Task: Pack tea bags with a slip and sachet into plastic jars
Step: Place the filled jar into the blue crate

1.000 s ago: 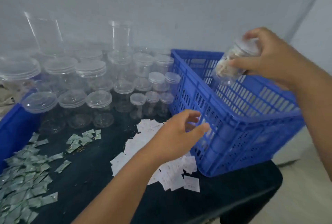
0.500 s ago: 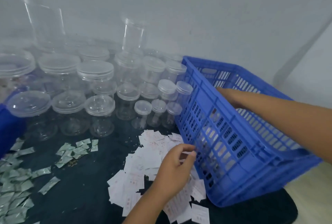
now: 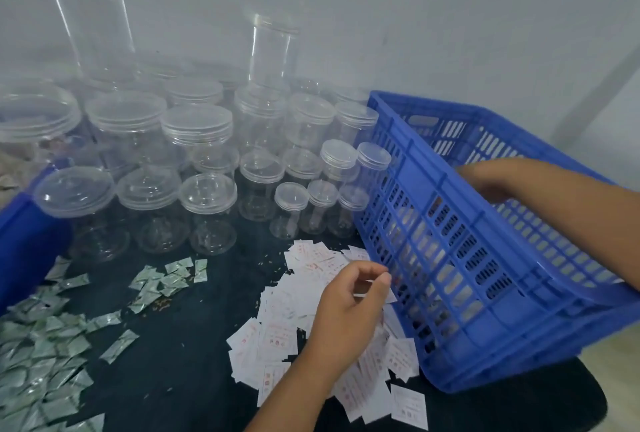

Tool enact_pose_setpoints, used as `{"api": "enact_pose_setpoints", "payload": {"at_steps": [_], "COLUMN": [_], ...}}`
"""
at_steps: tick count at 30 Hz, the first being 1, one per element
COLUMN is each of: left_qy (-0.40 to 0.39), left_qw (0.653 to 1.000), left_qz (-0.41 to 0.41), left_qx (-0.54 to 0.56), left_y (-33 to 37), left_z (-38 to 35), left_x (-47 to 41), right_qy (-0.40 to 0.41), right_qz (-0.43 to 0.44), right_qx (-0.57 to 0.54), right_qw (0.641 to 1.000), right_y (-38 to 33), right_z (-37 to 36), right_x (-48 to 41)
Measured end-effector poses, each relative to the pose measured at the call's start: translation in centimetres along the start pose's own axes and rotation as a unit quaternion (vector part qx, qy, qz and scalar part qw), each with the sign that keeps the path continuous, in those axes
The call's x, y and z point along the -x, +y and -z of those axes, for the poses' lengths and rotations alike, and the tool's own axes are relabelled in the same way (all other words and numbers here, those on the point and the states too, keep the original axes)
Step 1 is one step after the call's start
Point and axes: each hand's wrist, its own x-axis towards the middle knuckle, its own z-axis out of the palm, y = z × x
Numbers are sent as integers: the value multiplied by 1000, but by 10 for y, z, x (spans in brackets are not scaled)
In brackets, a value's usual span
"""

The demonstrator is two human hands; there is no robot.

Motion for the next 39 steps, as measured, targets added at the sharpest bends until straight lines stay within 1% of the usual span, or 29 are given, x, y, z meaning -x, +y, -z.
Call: {"api": "enact_pose_setpoints", "payload": {"at_steps": [1,2,3,4,5,7,8,9,10,12,13,14,16,19,21,23,25,26,28,29,31,33,34,35,37,38,39], "left_qy": [4,9,13,18,25,39,41,37,31,27,33,42,68,108,131,154,181,195,214,216,210,202,200,200,211,220,227], "left_qw": [1000,1000,1000,1000,999,998,996,993,990,983,980,976,967,958,957,956,959,959,959,960,961,963,963,962,961,961,961], "left_qz": [-7,-13,-17,-18,-18,-25,-33,-42,-49,-52,-49,-45,-35,-27,-23,-24,-28,-33,-45,-48,-56,-63,-67,-71,-78,-82,-91], "left_qx": [-2,-5,-9,-16,-22,-51,-77,-105,-131,-174,-192,-209,-245,-265,-256,-247,-218,-202,-179,-173,-168,-169,-170,-171,-162,-149,-131], "left_y": [1,3,5,8,12,21,26,30,33,36,36,34,27,13,3,-4,-7,-6,-3,-3,-3,-4,-4,-4,-1,2,6], "left_z": [1,3,5,9,13,26,35,44,54,76,88,99,120,147,160,168,172,173,173,173,172,171,172,172,169,167,164], "left_x": [2,3,4,5,6,8,11,14,18,28,34,41,56,78,91,100,104,104,102,101,101,102,104,105,107,107,106], "right_qy": [41,103,179,240,287,340,337,307,260,166,143,145,188,221,233,221,224,247,316,349,389,371,360,364,389,388,363], "right_qz": [42,66,99,123,151,227,267,302,318,313,314,320,337,303,266,239,227,227,228,233,268,318,339,360,402,422,436], "right_qx": [60,87,130,143,137,87,62,52,62,136,177,199,197,187,200,205,185,174,171,169,108,22,0,-16,-57,-93,-137], "right_qw": [996,989,970,952,936,909,901,901,910,925,922,915,901,908,914,923,930,926,905,892,875,872,869,859,827,814,812], "right_y": [-3,-6,-8,-11,-14,-22,-31,-42,-55,-83,-98,-112,-139,-173,-181,-182,-182,-182,-182,-181,-177,-173,-171,-169,-164,-160,-155], "right_z": [13,26,38,48,54,49,40,28,13,-19,-34,-50,-83,-133,-160,-179,-194,-199,-206,-209,-210,-209,-209,-210,-214,-217,-221], "right_x": [5,16,28,44,60,91,108,122,134,142,136,124,88,38,9,-13,-27,-31,-36,-38,-39,-32,-27,-21,-4,6,19]}}
